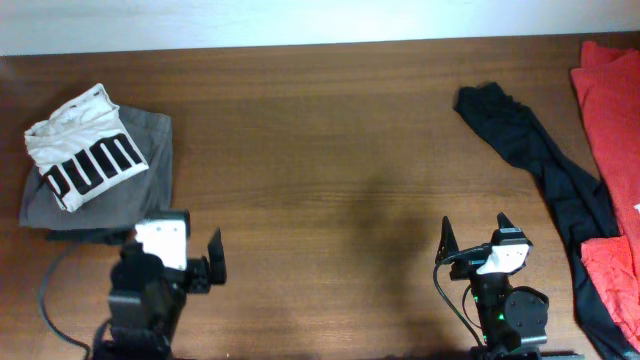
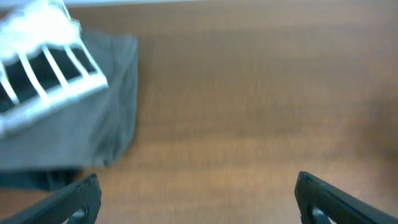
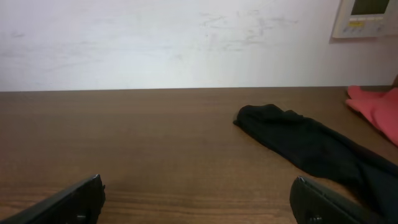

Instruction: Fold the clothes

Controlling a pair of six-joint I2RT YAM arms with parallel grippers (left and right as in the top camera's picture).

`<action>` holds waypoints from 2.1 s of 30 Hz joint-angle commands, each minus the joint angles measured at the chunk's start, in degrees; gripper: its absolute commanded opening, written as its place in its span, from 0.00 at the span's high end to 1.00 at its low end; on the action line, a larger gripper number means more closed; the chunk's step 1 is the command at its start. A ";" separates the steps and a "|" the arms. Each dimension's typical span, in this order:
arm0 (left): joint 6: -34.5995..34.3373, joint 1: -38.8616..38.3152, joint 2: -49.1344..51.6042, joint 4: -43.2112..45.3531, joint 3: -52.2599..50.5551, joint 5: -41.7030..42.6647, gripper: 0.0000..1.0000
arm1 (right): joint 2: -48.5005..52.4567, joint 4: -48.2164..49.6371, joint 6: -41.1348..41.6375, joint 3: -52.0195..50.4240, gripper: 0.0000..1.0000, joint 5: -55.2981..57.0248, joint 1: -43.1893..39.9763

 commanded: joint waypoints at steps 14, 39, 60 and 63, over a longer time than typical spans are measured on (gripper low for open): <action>-0.17 -0.17 -29.49 39.01 -37.00 -0.13 0.01 | -0.37 -0.44 -0.22 -0.31 0.01 -0.42 -0.48; -0.13 -0.28 -29.44 36.09 -36.76 -0.68 0.01 | -0.37 -0.44 -0.22 -0.31 0.01 -0.42 -0.48; -0.13 -0.28 -29.44 36.09 -36.76 -0.68 0.01 | -0.37 -0.44 -0.22 -0.31 0.01 -0.42 -0.48; -0.15 -0.28 -29.44 36.09 -36.76 -0.68 0.01 | -0.37 -0.44 -0.22 -0.31 0.01 -0.42 -0.48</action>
